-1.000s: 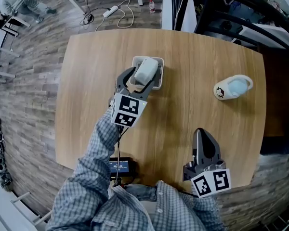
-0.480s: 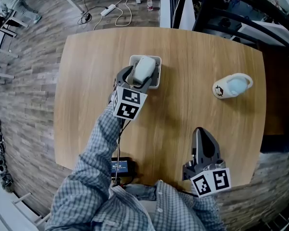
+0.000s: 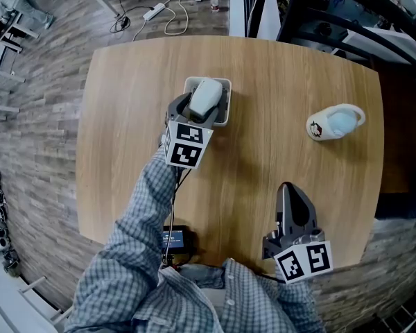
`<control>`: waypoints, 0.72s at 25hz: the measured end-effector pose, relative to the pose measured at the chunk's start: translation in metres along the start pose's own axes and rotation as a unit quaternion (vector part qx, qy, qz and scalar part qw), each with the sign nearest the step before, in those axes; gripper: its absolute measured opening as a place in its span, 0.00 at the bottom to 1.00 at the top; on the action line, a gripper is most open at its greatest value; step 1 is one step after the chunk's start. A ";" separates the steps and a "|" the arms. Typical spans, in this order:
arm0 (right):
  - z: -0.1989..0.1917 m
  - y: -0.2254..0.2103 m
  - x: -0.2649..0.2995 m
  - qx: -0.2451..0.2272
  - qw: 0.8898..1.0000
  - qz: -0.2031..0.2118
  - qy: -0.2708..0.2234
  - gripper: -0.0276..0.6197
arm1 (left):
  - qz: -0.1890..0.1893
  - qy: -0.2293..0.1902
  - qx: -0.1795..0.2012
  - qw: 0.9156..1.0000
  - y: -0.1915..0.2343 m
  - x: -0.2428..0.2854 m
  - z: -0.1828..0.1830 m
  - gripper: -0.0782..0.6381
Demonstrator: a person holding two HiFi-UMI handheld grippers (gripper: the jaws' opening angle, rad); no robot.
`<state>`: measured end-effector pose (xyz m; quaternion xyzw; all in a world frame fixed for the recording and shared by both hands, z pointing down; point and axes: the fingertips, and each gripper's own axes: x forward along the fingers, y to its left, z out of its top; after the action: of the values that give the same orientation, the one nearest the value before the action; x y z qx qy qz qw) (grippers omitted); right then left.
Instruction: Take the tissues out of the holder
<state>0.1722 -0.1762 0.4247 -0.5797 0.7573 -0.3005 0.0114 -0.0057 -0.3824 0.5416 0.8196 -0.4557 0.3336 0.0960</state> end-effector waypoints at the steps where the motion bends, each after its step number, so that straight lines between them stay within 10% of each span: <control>1: 0.000 0.000 0.001 0.001 1.000 0.000 0.000 0.06 | 0.002 -0.001 0.000 1.000 0.000 0.001 0.000 0.54; 18: 0.000 0.002 -0.001 -0.006 1.000 -0.003 -0.001 0.06 | 0.003 -0.013 -0.010 1.000 0.004 -0.003 0.000 0.47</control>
<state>0.1712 -0.1756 0.4235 -0.5824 0.7574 -0.2953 0.0071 -0.0103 -0.3824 0.5388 0.8216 -0.4629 0.3182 0.0971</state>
